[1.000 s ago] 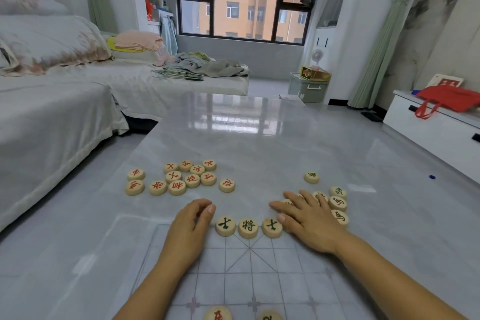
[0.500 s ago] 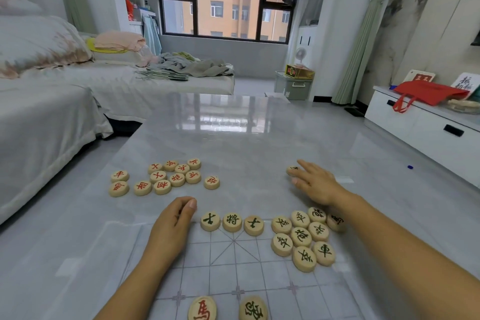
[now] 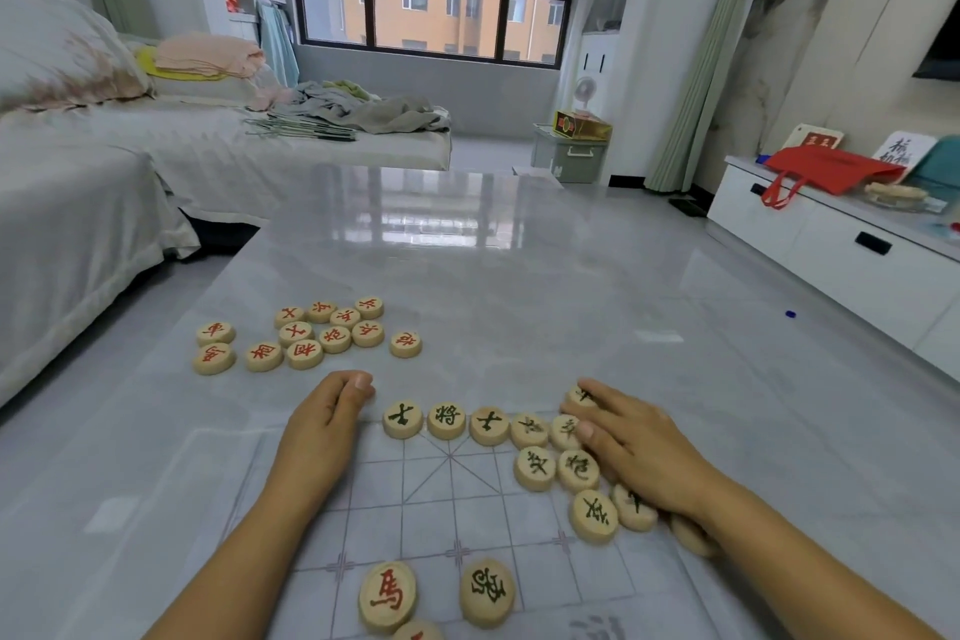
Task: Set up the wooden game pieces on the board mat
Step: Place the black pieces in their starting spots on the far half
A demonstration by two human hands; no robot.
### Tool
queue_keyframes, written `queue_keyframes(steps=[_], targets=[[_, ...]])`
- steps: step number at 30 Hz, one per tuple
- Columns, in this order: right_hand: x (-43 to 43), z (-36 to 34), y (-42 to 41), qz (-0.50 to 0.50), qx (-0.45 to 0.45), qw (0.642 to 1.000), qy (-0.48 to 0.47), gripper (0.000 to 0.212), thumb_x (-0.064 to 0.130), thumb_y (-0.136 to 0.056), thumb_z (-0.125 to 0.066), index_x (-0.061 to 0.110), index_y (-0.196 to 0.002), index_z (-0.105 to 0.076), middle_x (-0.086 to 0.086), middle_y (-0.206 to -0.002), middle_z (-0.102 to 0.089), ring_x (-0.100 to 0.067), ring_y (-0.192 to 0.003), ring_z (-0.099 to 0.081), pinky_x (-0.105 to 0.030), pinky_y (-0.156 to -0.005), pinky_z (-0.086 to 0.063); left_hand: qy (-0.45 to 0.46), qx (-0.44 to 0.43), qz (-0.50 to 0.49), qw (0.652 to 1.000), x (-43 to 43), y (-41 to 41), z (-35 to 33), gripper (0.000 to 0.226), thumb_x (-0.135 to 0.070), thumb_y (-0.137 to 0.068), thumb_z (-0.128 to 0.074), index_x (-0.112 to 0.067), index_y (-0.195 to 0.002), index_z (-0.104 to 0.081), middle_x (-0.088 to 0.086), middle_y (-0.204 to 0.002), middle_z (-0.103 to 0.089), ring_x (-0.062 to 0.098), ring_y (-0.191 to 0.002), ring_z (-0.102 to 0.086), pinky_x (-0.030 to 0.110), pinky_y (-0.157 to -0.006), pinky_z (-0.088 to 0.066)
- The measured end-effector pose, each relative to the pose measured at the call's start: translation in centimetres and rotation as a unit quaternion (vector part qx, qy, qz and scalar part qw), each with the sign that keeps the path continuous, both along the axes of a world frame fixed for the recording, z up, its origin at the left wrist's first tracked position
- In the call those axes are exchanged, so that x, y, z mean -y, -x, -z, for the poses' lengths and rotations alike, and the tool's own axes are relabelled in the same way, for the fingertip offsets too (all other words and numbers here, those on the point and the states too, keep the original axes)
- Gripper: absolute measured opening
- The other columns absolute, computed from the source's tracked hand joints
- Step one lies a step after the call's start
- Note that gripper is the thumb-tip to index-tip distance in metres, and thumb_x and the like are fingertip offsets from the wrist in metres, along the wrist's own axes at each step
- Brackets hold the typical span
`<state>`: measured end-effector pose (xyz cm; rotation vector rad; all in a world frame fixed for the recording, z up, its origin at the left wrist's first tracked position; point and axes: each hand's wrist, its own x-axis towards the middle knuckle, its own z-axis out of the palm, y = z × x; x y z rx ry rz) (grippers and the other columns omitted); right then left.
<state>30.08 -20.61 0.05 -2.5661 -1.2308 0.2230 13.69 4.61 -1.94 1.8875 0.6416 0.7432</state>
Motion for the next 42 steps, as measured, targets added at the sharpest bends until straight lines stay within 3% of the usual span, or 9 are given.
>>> queue_keyframes(steps=[4, 7, 10, 14, 20, 27, 31, 38, 42], targets=[[1.7, -2.4, 3.6, 0.049, -0.289, 0.929, -0.224, 0.039, 0.043, -0.095, -0.028, 0.039, -0.131, -0.043, 0.025, -0.132, -0.044, 0.006, -0.117, -0.044, -0.015, -0.1, -0.032, 0.019, 0.017, -0.005, 1.0, 0.0, 0.4, -0.3, 0.027, -0.031, -0.097, -0.036, -0.018, -0.1, -0.059, 0.004, -0.101, -0.065, 0.02, -0.099, -0.056, 0.033, -0.086, -0.039], [3.3, -2.2, 2.3, 0.177, -0.245, 0.87, -0.39, 0.038, 0.031, -0.099, -0.028, 0.02, -0.125, -0.053, 0.005, -0.123, -0.057, -0.011, -0.118, -0.051, -0.029, -0.104, -0.036, 0.06, 0.042, -0.005, 0.997, 0.2, 0.8, -0.7, 0.032, -0.03, -0.097, -0.035, -0.011, -0.106, -0.059, 0.007, -0.105, -0.064, 0.02, -0.101, -0.056, 0.031, -0.089, -0.039], [4.0, 0.2, 2.5, 0.207, -0.204, 0.883, -0.37, 0.035, 0.029, -0.099, -0.03, 0.02, -0.119, -0.057, 0.001, -0.122, -0.059, -0.015, -0.118, -0.051, -0.025, -0.095, -0.035, 0.049, 0.023, 0.01, 0.998, 0.6, 0.9, -1.1, 0.032, -0.029, -0.096, -0.037, -0.009, -0.112, -0.057, 0.008, -0.111, -0.062, 0.021, -0.106, -0.055, 0.029, -0.089, -0.035], [4.0, 1.3, 2.9, 0.157, -0.211, 0.9, -0.348, 0.034, 0.037, -0.097, -0.033, 0.028, -0.12, -0.057, 0.009, -0.123, -0.059, -0.007, -0.116, -0.051, -0.023, -0.097, -0.037, -0.151, -0.056, 0.062, 0.985, 2.2, 0.7, -1.8, 0.035, -0.036, -0.092, -0.043, -0.016, -0.117, -0.056, 0.003, -0.123, -0.056, 0.014, -0.113, -0.047, 0.03, -0.095, -0.037], [3.3, 1.3, 3.0, 0.12, -0.227, 0.907, -0.333, 0.034, 0.035, -0.097, -0.034, 0.024, -0.12, -0.056, 0.008, -0.115, -0.062, -0.008, -0.111, -0.056, -0.022, -0.095, -0.04, -0.372, -0.168, 0.301, 0.862, 10.7, -4.0, -4.8, 0.044, -0.027, -0.095, -0.037, -0.018, -0.138, -0.039, 0.0, -0.15, -0.031, 0.015, -0.138, -0.026, 0.021, -0.109, -0.018], [2.7, 0.6, 2.9, 0.11, -0.395, 0.815, -0.411, 0.033, 0.029, -0.1, -0.026, 0.021, -0.115, -0.053, -0.002, -0.113, -0.066, -0.013, -0.109, -0.06, -0.029, -0.099, -0.043, -0.394, -0.264, 0.368, 0.8, 13.3, -3.2, -3.4, 0.045, -0.014, -0.097, -0.032, -0.011, -0.142, -0.03, 0.007, -0.154, -0.023, 0.019, -0.14, -0.021, 0.026, -0.113, -0.013], [2.7, 0.5, 2.7, 0.115, -0.452, 0.752, -0.466, 0.039, 0.029, -0.1, -0.021, 0.011, -0.114, -0.052, -0.008, -0.109, -0.064, -0.015, -0.105, -0.061, -0.028, -0.093, -0.047, -0.276, -0.223, 0.366, 0.86, 12.0, -0.6, -4.4, 0.037, -0.017, -0.096, -0.036, -0.021, -0.133, -0.042, 0.0, -0.136, -0.048, 0.014, -0.122, -0.045, 0.03, -0.105, -0.035], [2.8, 0.8, 2.5, 0.12, -0.415, 0.765, -0.477, 0.041, 0.029, -0.1, -0.02, 0.009, -0.117, -0.052, -0.004, -0.107, -0.065, -0.012, -0.104, -0.061, -0.025, -0.091, -0.049, -0.351, -0.114, 0.283, 0.885, 10.6, -0.3, -3.5, 0.041, -0.018, -0.09, -0.032, -0.013, -0.12, -0.058, 0.004, -0.126, -0.057, 0.015, -0.117, -0.047, 0.005, -0.092, -0.025], [2.8, 1.2, 2.5, 0.113, -0.41, 0.769, -0.477, 0.041, 0.028, -0.1, -0.021, 0.008, -0.114, -0.054, -0.005, -0.105, -0.066, -0.013, -0.101, -0.064, -0.02, -0.086, -0.052, -0.329, -0.094, 0.16, 0.926, 7.4, 0.1, -3.5, 0.033, -0.002, -0.087, -0.044, -0.011, -0.112, -0.064, 0.007, -0.11, -0.062, 0.021, -0.104, -0.053, 0.02, -0.085, -0.04]])
